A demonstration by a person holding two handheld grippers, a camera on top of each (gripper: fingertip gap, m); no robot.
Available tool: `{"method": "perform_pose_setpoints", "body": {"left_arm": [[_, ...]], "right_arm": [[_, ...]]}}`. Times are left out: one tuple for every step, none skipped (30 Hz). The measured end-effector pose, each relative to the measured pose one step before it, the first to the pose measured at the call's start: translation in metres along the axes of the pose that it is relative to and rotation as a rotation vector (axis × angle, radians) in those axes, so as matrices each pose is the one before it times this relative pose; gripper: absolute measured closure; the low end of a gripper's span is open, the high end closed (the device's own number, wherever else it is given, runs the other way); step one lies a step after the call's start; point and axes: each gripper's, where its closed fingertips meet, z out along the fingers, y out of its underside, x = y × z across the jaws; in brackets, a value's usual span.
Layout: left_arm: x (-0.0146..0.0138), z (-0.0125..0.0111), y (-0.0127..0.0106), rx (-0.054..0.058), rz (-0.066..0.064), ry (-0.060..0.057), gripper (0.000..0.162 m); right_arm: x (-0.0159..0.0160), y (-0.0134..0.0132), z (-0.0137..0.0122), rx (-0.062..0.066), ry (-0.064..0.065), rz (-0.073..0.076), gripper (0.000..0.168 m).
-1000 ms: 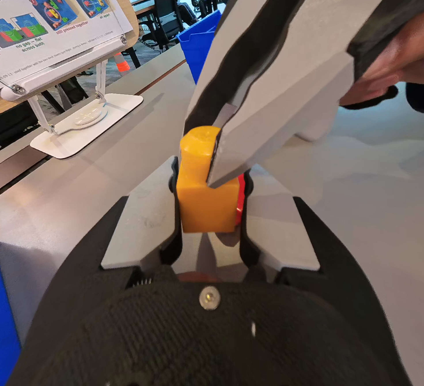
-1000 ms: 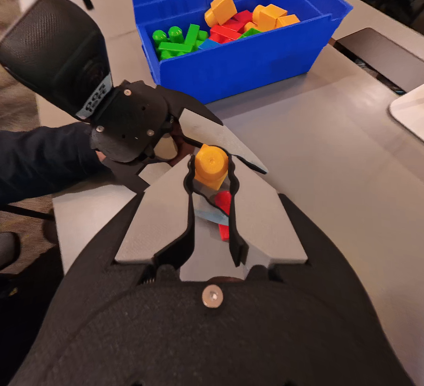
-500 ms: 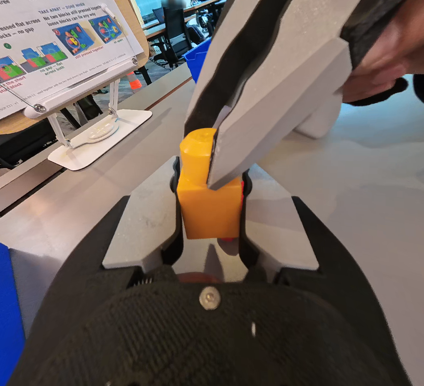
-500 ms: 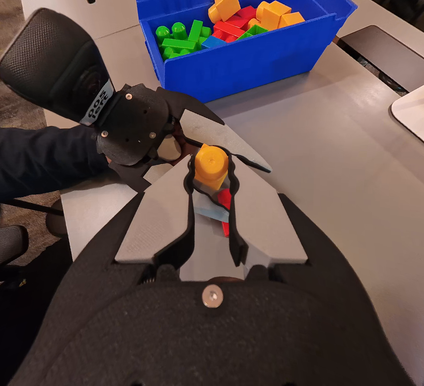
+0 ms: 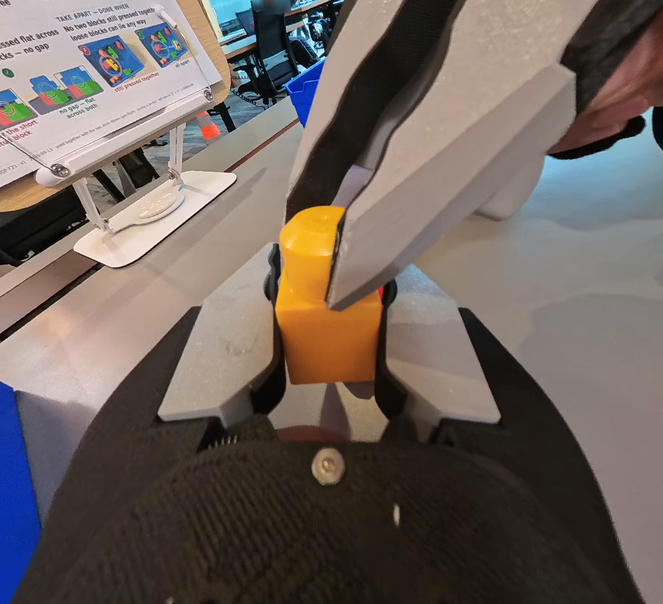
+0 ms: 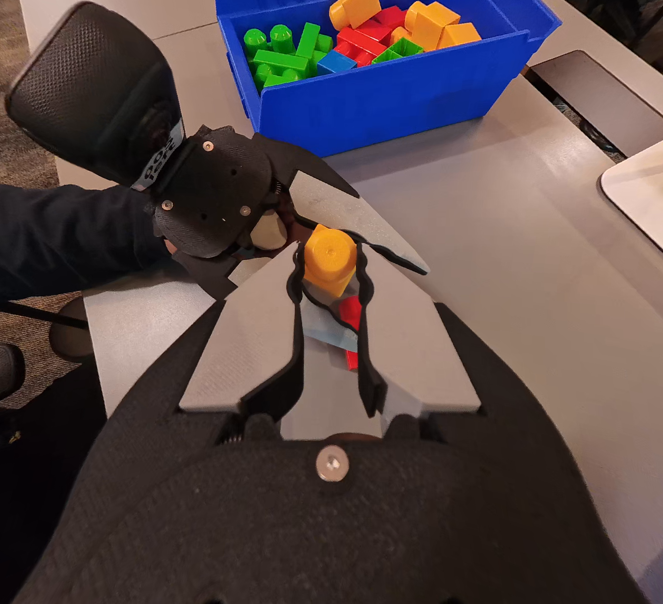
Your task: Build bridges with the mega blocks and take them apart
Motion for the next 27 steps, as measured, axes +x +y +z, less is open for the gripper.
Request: {"method": "perform_pose_setpoints", "body": {"left_arm": [[-0.00035, -0.00016, -0.00024, -0.0007, 0.0056, -0.0042, 0.106], [-0.00037, -0.00054, -0.00072, 0.0008, 0.0086, -0.0043, 0.107], [-0.00049, -0.00103, -0.00215, 0.0102, 0.0083, -0.0035, 0.107], [-0.00069, -0.00103, -0.00261, 0.0131, 0.0045, -0.0058, 0.107], [0.00000, -0.00103, -0.00319, 0.0176, -0.0065, 0.0028, 0.107], [0.00237, -0.00090, -0.00307, 0.0180, -0.0224, 0.0253, 0.107], [0.00218, -0.00086, -0.00279, 0.0183, -0.0230, 0.0239, 0.107], [0.00125, -0.00098, -0.00188, 0.0134, -0.0212, 0.0186, 0.107], [0.00275, -0.00138, -0.00194, 0.0172, -0.0297, 0.0344, 0.107], [0.00023, -0.00198, -0.00159, 0.0172, -0.0400, 0.0232, 0.107], [-0.00124, -0.00271, -0.00237, 0.0203, -0.0347, 0.0171, 0.107], [-0.00126, -0.00322, -0.00244, 0.0190, -0.0321, 0.0191, 0.107], [-0.00102, -0.00358, -0.00306, 0.0201, -0.0383, 0.0235, 0.107], [-0.00138, -0.00394, -0.00444, 0.0275, -0.0403, 0.0200, 0.107], [0.00089, -0.00401, -0.00550, 0.0313, -0.0374, 0.0329, 0.107], [0.00106, -0.00386, -0.00573, 0.0306, -0.0274, 0.0267, 0.107], [0.00112, -0.00315, -0.00457, 0.0236, -0.0139, 0.0204, 0.107], [0.00032, -0.00239, -0.00227, 0.0096, -0.0046, 0.0117, 0.107], [0.00068, -0.00169, -0.00018, -0.0003, 0.0024, 0.0107, 0.107], [0.00359, -0.00087, 0.00129, -0.0075, 0.0011, 0.0283, 0.107], [0.00261, -0.00063, 0.00189, -0.0107, 0.0087, 0.0185, 0.107], [0.00225, -0.00061, 0.00209, -0.0082, 0.0223, 0.0110, 0.107], [0.00232, -0.00049, 0.00232, -0.0099, 0.0227, 0.0091, 0.107], [0.00148, -0.00060, 0.00180, -0.0084, 0.0184, 0.0046, 0.107], [0.00084, -0.00075, 0.00112, -0.0048, 0.0130, 0.0021, 0.107], [0.00018, -0.00114, 0.00042, -0.0024, 0.0077, 0.0009, 0.107], [-0.00016, -0.00134, -0.00079, 0.0045, 0.0066, -0.0007, 0.107]], "right_arm": [[-0.00024, -0.00033, -0.00033, 0.0019, 0.0037, -0.0046, 0.142], [-0.00049, -0.00080, -0.00051, 0.0042, 0.0032, -0.0057, 0.143], [-0.00084, -0.00132, -0.00091, 0.0073, 0.0032, -0.0083, 0.142], [-0.00089, -0.00193, -0.00095, 0.0108, 0.0050, -0.0127, 0.143], [-0.00102, -0.00263, -0.00103, 0.0167, 0.0054, -0.0147, 0.142], [-0.00102, -0.00238, -0.00099, 0.0198, 0.0028, -0.0118, 0.142], [-0.00076, -0.00160, -0.00143, 0.0180, -0.0015, -0.0003, 0.142], [0.00024, -0.00094, -0.00271, 0.0168, -0.0027, 0.0088, 0.142], [0.00239, -0.00113, -0.00452, 0.0227, 0.0033, 0.0135, 0.136], [0.00404, -0.00106, -0.00612, 0.0288, 0.0040, 0.0185, 0.129], [0.00462, -0.00027, -0.00722, 0.0273, -0.0018, 0.0289, 0.128], [0.00461, 0.00105, -0.00772, 0.0209, -0.0117, 0.0380, 0.128], [0.00490, 0.00246, -0.00759, 0.0135, -0.0156, 0.0419, 0.128], [0.00490, 0.00477, -0.00636, 0.0007, -0.0180, 0.0380, 0.127], [0.00327, 0.00822, -0.00409, -0.0217, -0.0280, 0.0298, 0.127], [0.00203, 0.01207, -0.00101, -0.0480, -0.0354, 0.0246, 0.128], [0.00220, 0.01457, 0.00257, -0.0687, -0.0310, 0.0255, 0.127], [0.00293, 0.01397, 0.00586, -0.0749, -0.0199, 0.0238, 0.124], [0.00391, 0.01120, 0.00813, -0.0714, -0.0028, 0.0128, 0.119], [0.00377, 0.00847, 0.00932, -0.0687, 0.0105, -0.0058, 0.118], [0.00297, 0.00655, 0.00961, -0.0692, 0.0195, -0.0196, 0.118], [0.00234, 0.00516, 0.00860, -0.0716, 0.0240, -0.0224, 0.114], [0.00249, 0.00251, 0.00711, -0.0622, 0.0288, -0.0208, 0.108], [0.00188, -0.00031, 0.00532, -0.0445, 0.0257, -0.0232, 0.106], [0.00149, -0.00179, 0.00395, -0.0311, 0.0207, -0.0209, 0.108], [0.00199, -0.00215, 0.00337, -0.0231, 0.0192, -0.0134, 0.109], [0.00254, -0.00237, 0.00314, -0.0143, 0.0188, -0.0065, 0.109]]}}
